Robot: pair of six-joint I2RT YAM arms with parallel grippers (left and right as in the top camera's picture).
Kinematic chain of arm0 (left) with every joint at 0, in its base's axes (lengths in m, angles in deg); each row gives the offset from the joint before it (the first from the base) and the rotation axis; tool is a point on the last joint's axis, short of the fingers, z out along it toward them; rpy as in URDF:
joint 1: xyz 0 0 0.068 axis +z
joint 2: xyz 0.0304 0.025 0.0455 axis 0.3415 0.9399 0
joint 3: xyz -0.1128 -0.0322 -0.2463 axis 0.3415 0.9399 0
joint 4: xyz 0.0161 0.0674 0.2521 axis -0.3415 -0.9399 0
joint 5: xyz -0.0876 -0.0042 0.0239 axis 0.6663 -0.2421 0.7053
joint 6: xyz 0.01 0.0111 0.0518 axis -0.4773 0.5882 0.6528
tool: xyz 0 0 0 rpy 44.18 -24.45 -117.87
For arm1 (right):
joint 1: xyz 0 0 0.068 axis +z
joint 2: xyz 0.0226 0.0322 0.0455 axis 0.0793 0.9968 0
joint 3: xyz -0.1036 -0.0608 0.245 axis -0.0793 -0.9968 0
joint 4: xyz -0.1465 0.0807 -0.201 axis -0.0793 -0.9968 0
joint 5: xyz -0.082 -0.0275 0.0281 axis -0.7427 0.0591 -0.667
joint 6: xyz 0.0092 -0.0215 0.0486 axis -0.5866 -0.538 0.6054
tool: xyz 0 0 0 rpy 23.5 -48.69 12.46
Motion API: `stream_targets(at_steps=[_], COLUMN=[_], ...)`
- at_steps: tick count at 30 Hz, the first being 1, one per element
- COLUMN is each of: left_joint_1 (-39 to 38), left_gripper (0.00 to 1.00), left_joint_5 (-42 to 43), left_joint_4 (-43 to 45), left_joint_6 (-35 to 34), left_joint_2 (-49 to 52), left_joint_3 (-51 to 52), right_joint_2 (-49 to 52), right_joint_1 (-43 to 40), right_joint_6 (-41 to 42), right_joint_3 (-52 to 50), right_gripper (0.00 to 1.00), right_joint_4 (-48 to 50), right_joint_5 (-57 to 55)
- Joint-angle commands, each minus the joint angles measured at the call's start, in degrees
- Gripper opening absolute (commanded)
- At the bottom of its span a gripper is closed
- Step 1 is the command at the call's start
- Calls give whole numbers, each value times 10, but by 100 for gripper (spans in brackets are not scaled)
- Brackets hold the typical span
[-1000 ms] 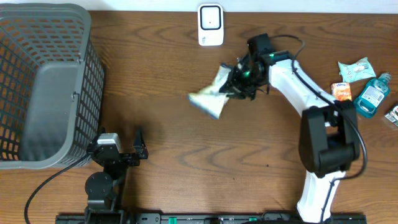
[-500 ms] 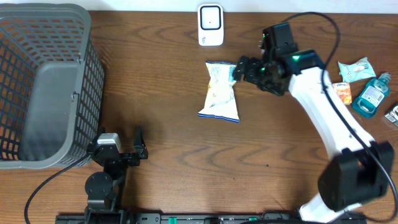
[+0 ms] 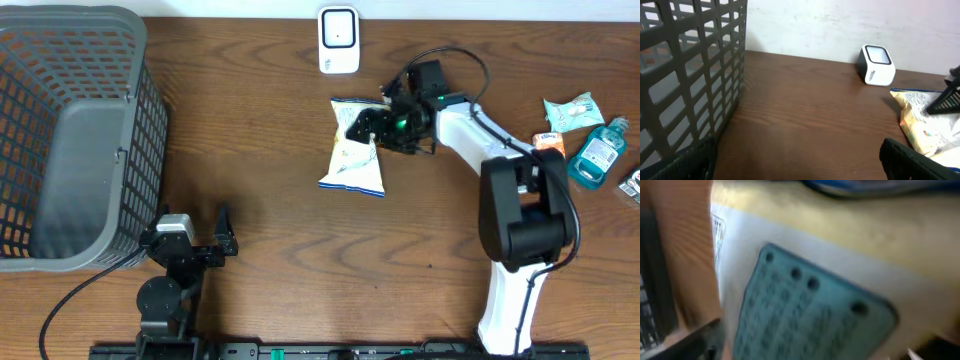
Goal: Scan the item barcode
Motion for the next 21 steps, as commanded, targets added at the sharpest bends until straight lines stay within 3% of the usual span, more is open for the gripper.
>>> stream_targets(at_steps=[1,2,5,9,16,19,21], left_joint_1=[-1,-1,-1,-1,-1,-1,-1], left_gripper=[98,98,98,98,98,98,98], left_joint_5=[-1,-1,-1,-1,-1,-1,-1], left_joint_4=[-17,-17,-17,-17,-17,-17,-17], left_joint_6=[-3,-3,-3,-3,-3,-3,-3], left_joint_2=[-3,-3,-3,-3,-3,-3,-3], left_joint_3=[11,11,11,11,11,11,11], right_joint_2=[53,58,62,31,-139,-238,-300], right_joint_1=[1,1,1,-1,-10,2,29], right_joint_6=[-15,-19,-57,-91,-176,-179,-179], right_joint_3=[-7,-7,-7,-3,-3,-3,-3], right_gripper=[75,62,3,1,1,2,2], right_joint_4=[-7,-11,-20,-23,-36,-27,-15], right_joint_5=[18,7,0,4,18,-42,-150])
